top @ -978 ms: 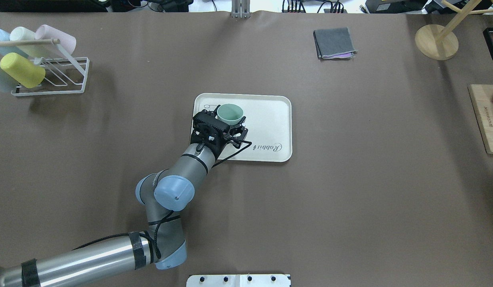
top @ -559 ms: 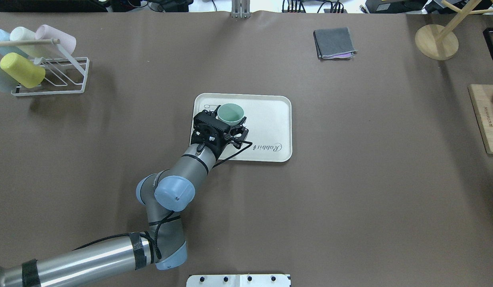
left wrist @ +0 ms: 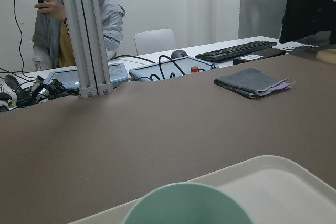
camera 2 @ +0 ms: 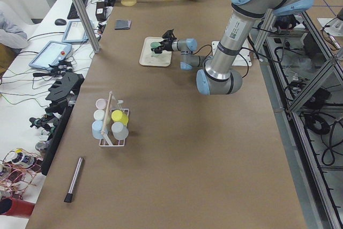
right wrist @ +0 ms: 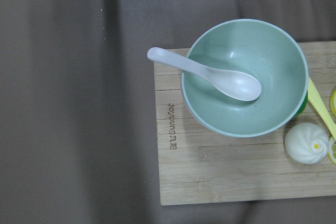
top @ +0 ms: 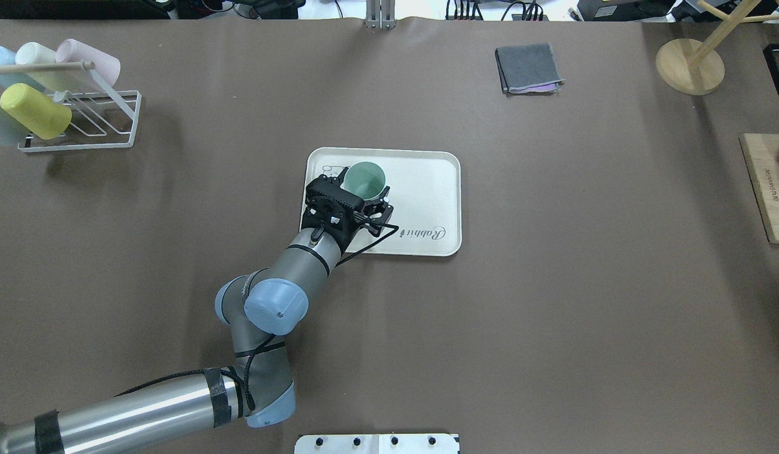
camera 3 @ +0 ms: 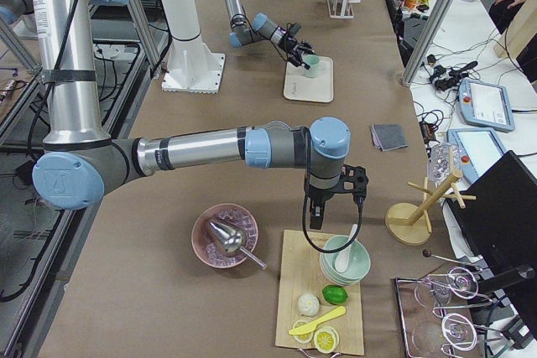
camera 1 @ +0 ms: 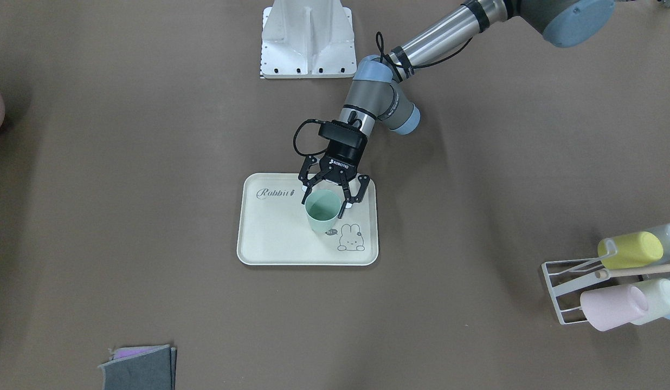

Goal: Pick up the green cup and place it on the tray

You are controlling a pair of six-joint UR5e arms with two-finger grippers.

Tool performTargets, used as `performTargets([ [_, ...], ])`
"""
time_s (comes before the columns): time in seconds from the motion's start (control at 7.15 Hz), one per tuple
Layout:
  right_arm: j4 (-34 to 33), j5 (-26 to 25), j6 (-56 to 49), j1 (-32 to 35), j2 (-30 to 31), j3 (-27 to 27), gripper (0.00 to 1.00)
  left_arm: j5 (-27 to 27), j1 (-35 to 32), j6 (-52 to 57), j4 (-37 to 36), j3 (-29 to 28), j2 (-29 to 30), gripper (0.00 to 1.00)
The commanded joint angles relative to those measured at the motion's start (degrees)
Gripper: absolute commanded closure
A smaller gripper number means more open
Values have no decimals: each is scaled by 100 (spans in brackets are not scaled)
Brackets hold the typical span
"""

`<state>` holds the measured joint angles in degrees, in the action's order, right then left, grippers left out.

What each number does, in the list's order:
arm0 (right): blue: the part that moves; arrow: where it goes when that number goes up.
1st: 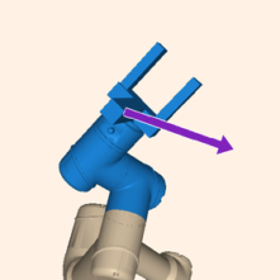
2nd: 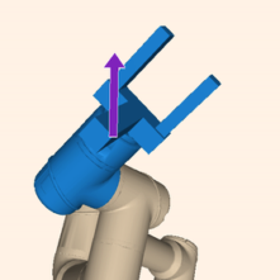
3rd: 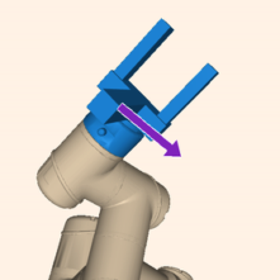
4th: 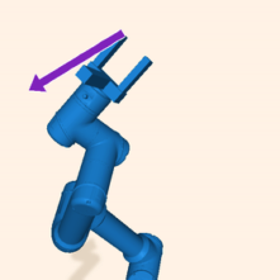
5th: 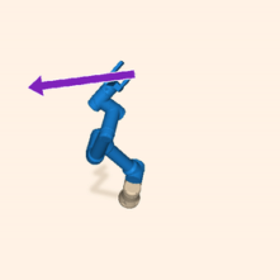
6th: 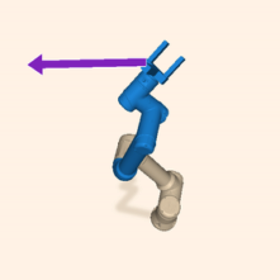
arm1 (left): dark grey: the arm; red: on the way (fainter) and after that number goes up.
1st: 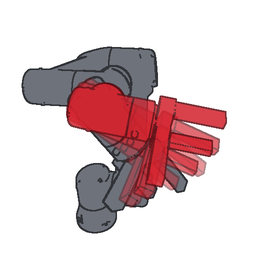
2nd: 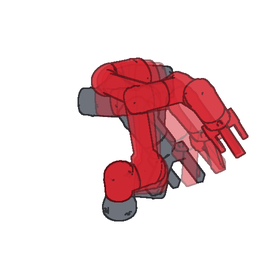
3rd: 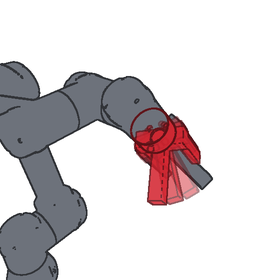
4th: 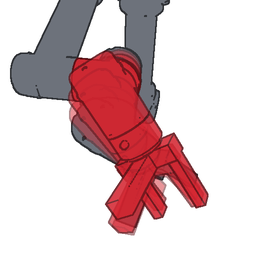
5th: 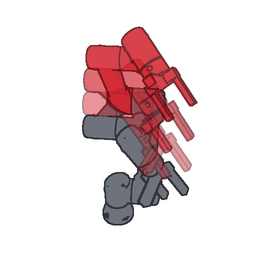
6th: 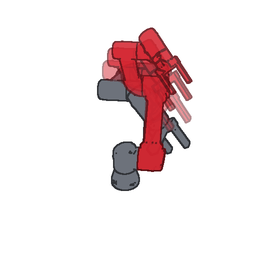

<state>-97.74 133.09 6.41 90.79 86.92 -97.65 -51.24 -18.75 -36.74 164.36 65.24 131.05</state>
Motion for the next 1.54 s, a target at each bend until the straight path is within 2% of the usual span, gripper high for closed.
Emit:
performTargets([
  [0.0,0,6,0,0,0,0,0,-9,-6,18,0,75,8,3],
  [0.42,0,-11,0,0,18,-79,0,-52,-85,192,-70,618,-36,2],
  [0.7,0,-3,0,0,18,-88,0,-140,-207,282,-586,1303,-245,2],
  [1.12,0,-20,0,0,18,-132,0,-1245,-997,194,-1087,2165,-1000,2],
  [1.26,0,-20,0,0,18,-132,0,-1439,-1199,89,-1577,2586,-1281,2],
  [1.4,0,-20,0,0,18,-132,0,-1876,-1506,-42,-2191,3086,-1528,2],
])
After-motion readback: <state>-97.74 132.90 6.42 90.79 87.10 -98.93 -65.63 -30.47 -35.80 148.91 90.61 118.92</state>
